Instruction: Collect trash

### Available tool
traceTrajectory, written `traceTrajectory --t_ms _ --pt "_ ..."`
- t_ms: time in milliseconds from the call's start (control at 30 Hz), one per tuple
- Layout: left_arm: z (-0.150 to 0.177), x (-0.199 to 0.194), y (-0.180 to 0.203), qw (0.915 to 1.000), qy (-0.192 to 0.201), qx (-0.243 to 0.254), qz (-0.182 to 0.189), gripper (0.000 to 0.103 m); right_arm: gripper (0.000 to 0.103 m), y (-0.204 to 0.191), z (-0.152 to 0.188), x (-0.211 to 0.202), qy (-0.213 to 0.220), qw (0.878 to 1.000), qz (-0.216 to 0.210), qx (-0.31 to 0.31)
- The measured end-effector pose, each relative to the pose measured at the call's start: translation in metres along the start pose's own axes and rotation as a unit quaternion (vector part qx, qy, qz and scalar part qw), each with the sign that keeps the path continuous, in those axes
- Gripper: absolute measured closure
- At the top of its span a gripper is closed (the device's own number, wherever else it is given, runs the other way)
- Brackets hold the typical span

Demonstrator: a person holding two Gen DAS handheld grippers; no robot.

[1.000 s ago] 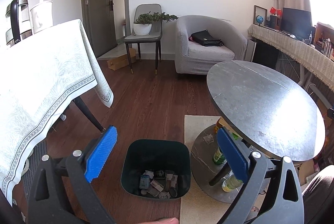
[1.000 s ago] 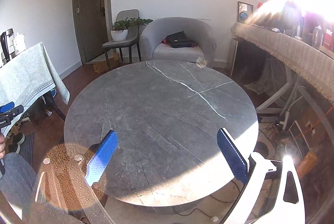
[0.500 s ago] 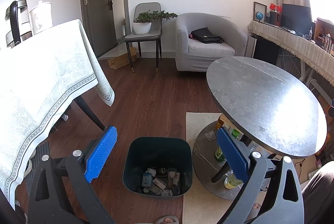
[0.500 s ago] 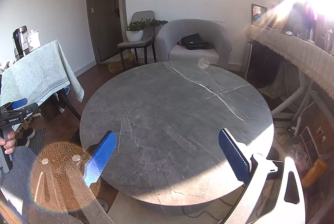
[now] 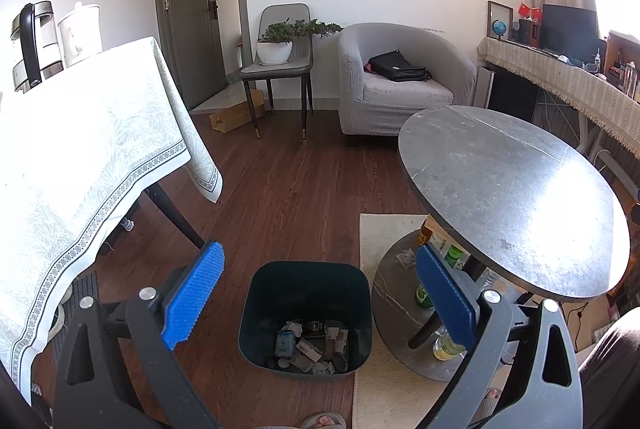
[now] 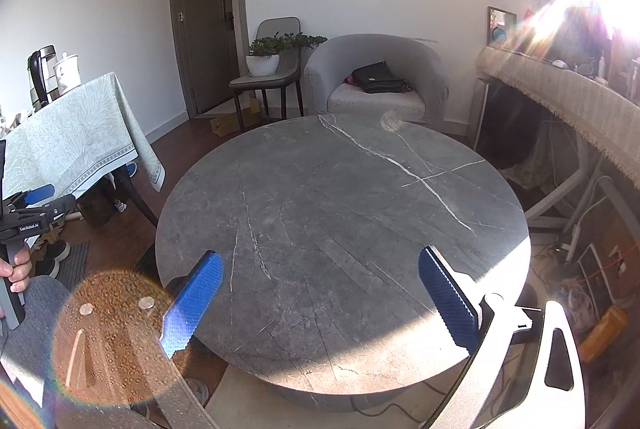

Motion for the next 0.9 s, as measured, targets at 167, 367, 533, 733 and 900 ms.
traceTrajectory --t_ms 167,367,533,733,900 --pt "0.0011 -0.0007 -0.0021 1.0000 0.000 -0.004 0.001 0.005 0.004 -0.0017 0.0001 0.0006 -0.001 1.000 0.000 -0.002" --pt "0.0015 0.0002 -0.0059 0.9999 -0.001 -0.011 0.003 0.005 0.004 -0.0024 0.0002 0.0013 -0.002 1.000 0.001 -0.004" --pt "0.0020 -0.0003 -0.0063 0.9999 0.000 -0.010 0.003 0.005 0.004 -0.0026 0.0003 0.0012 -0.002 1.000 0.000 -0.003" --pt "0.0015 -0.0007 -0.0070 1.0000 0.000 -0.008 0.003 0.005 0.004 -0.0022 0.0007 0.0008 -0.001 1.000 0.000 0.000" --pt "0.0016 -0.0007 -0.0067 1.0000 0.000 -0.008 0.003 0.005 0.004 -0.0022 0.0008 0.0006 -0.001 1.000 0.000 0.000"
Point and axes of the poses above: each gripper's, at about its wrist camera, not at the fingertips, and x roughly the way its jaws point, y to its right, z to its underside, the point moved 4 cm from there along x, roughly the way its jaws point, and after that the axes turned 12 degrees about y, right-handed, at the moved point
